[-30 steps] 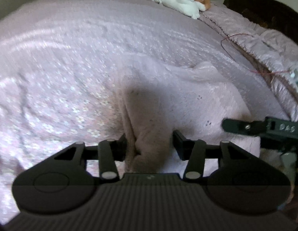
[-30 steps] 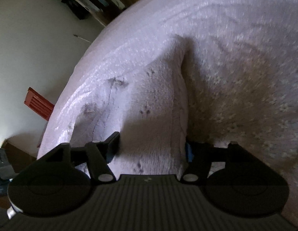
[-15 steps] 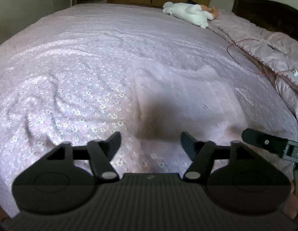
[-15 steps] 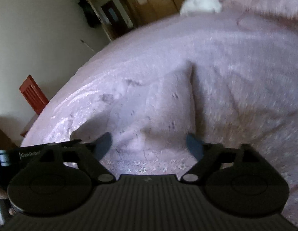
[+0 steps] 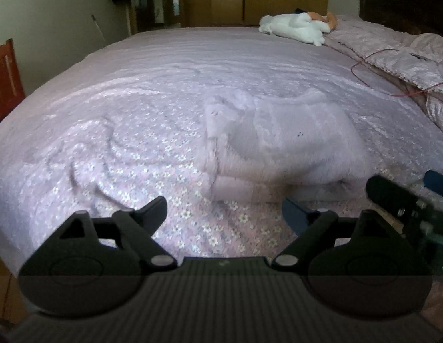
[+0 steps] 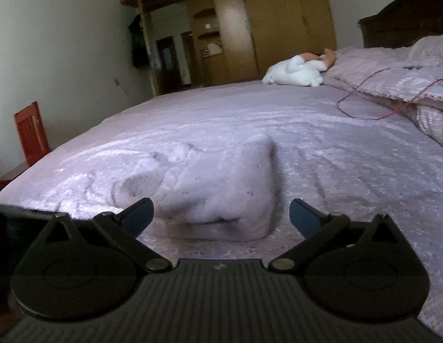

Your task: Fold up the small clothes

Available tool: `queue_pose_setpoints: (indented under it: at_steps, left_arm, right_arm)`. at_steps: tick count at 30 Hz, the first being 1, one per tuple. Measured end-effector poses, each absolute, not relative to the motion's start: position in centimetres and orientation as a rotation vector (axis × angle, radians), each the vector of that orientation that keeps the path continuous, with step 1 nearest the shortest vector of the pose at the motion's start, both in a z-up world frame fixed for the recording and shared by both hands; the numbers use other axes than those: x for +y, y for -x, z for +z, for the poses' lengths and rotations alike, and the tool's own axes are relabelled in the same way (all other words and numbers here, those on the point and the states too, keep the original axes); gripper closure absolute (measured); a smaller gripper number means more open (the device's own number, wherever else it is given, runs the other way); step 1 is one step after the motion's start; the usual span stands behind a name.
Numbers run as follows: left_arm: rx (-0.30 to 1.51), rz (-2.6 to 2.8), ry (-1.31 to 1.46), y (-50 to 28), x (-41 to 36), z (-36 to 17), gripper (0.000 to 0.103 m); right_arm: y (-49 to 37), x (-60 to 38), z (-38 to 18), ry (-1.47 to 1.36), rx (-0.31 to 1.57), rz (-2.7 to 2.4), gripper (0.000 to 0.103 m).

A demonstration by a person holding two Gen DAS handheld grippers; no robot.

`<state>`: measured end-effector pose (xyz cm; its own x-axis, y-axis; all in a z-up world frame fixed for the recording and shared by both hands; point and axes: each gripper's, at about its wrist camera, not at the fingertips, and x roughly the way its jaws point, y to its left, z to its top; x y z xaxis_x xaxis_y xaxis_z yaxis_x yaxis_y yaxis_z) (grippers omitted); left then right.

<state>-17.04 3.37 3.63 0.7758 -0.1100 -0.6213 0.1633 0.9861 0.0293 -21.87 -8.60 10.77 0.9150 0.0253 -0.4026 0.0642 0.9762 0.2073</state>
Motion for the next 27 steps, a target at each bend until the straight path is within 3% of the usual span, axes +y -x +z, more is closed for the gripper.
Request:
queue_pose_setpoints:
  at_steps: [27]
  left_arm:
    - [0.702, -0.128, -0.051, 17.82, 3.52, 2.96, 0.014]
  right_arm:
    - [21.51, -8.98, 9.89, -0.217, 0.499, -0.092, 0.0]
